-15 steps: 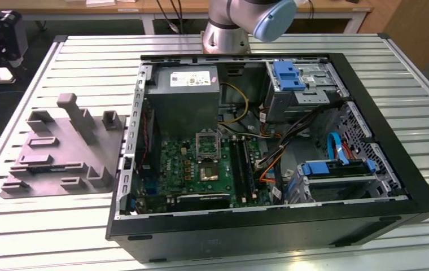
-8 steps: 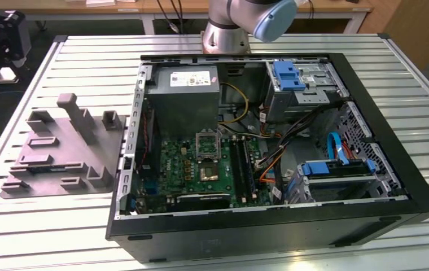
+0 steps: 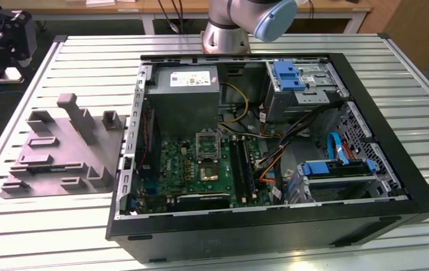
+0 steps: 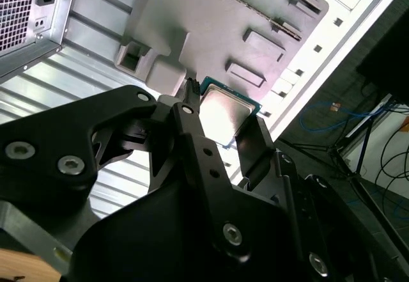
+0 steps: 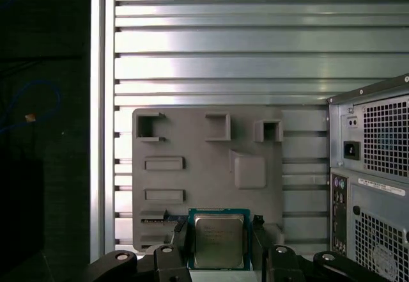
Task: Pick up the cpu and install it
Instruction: 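Pick up the cpu and move it towards the insertion slot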
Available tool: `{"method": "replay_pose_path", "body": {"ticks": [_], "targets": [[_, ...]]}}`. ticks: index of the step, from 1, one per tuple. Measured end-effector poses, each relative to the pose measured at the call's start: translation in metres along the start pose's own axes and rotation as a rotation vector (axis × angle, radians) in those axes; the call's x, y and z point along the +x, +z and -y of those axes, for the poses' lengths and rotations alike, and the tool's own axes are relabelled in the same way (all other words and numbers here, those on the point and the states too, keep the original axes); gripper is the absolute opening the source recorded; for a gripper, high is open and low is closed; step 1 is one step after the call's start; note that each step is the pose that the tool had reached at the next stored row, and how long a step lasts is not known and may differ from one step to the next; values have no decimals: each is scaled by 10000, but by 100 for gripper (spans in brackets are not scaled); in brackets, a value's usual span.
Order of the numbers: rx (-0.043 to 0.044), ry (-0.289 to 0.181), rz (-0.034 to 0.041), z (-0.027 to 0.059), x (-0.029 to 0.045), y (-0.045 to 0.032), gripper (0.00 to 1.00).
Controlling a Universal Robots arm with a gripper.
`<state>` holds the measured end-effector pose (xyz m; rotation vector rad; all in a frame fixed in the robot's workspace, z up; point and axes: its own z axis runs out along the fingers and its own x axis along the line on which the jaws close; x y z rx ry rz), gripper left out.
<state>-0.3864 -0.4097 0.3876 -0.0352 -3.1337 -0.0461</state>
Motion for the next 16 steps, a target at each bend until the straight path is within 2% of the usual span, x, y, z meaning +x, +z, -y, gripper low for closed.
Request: {"method": "replay_pose_path", "body": {"ticks": [16], "targets": [[0,0,0,-3,-117,-1,47]]}}
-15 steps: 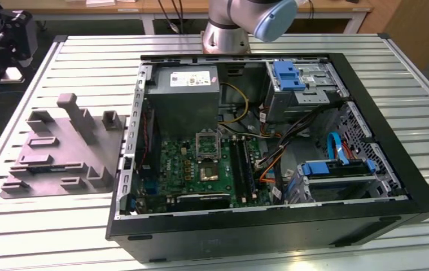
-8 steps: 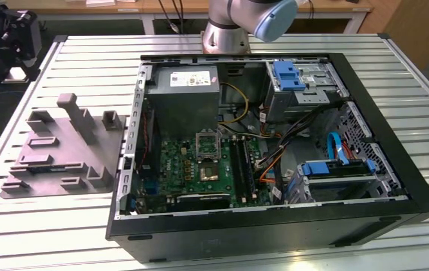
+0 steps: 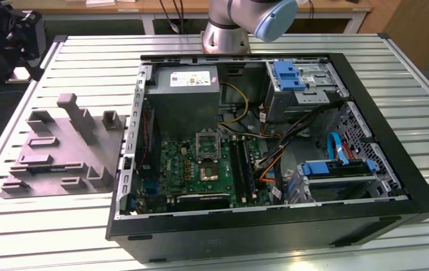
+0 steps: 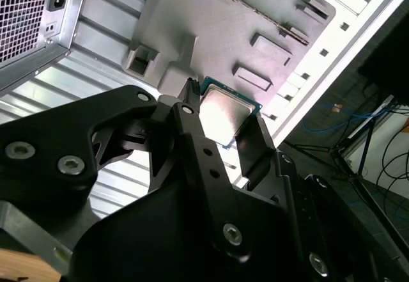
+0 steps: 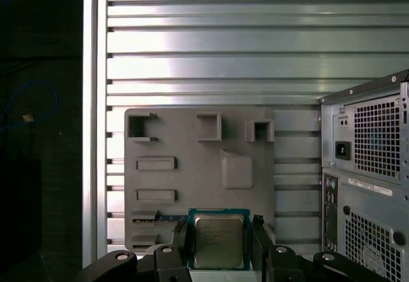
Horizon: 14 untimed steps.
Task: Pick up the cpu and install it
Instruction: 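Pick up the cpu and move it towards the insertion slot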
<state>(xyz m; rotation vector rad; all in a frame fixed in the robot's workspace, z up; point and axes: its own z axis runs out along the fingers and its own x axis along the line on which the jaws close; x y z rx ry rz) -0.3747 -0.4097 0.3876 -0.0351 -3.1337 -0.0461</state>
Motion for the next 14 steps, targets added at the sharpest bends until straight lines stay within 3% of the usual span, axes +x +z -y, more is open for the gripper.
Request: {"method": "replay_pose_path", "body": {"ticks": [14], "targets": [[0,0,0,-2,-100,-1,47]]}}
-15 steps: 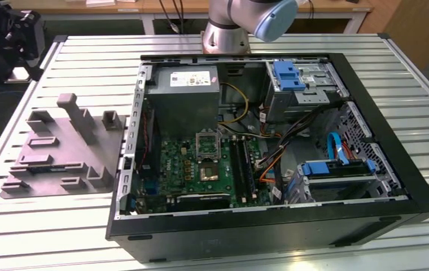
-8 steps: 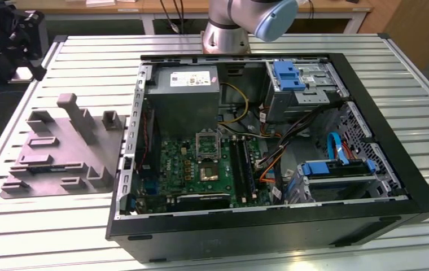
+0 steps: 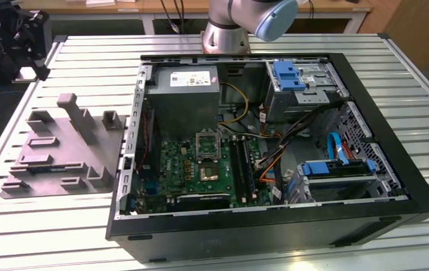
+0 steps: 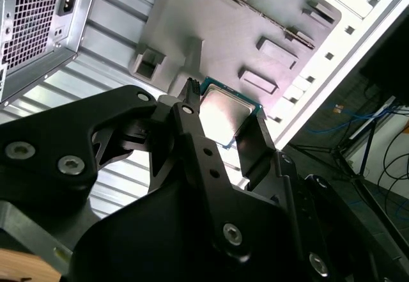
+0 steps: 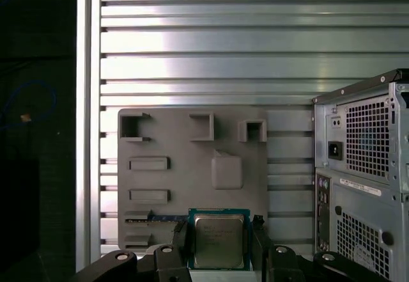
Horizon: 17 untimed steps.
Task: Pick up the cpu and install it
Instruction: 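Pick up the cpu and move it towards the insertion slot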
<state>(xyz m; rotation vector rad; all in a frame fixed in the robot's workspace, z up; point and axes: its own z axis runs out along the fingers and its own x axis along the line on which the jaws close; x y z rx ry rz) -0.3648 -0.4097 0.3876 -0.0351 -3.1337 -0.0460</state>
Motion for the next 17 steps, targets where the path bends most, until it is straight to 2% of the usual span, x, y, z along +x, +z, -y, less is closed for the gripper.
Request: {"method": "replay_pose_path", "body": {"ticks": [17], "targets": [[-1,0,0,-3,-122,-1,47]]}}
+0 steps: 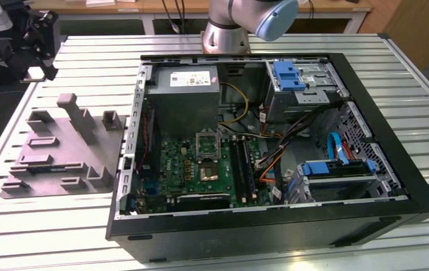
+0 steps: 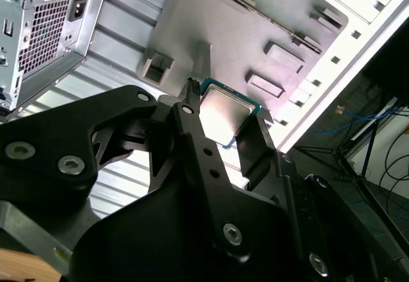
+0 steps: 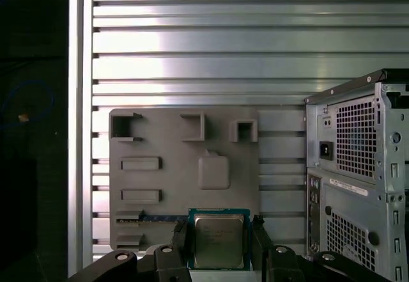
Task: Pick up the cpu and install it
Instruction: 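Pick up the cpu and move it towards the insertion slot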
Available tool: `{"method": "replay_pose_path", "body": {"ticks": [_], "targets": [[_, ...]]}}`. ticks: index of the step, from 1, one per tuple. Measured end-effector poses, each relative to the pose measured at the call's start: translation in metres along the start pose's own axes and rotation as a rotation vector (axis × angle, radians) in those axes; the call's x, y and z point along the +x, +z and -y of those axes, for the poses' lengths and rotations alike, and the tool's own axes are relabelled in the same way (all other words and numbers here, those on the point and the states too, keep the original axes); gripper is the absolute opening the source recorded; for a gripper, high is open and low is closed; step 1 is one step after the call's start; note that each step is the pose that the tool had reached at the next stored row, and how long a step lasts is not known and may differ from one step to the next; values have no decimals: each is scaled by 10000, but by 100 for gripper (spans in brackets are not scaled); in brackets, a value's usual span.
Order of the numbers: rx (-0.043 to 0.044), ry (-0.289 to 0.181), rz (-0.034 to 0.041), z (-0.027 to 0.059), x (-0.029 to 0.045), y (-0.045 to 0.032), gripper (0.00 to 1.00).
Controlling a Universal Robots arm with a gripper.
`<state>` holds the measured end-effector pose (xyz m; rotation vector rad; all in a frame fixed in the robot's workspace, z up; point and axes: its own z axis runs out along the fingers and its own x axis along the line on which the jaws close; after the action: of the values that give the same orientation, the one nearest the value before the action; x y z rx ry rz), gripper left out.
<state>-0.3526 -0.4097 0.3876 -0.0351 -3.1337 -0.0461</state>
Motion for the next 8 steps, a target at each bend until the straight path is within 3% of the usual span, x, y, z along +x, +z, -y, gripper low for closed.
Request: {"method": "replay_pose_path", "body": {"ticks": [8], "targets": [[0,0,0,-2,-69,0,47]]}}
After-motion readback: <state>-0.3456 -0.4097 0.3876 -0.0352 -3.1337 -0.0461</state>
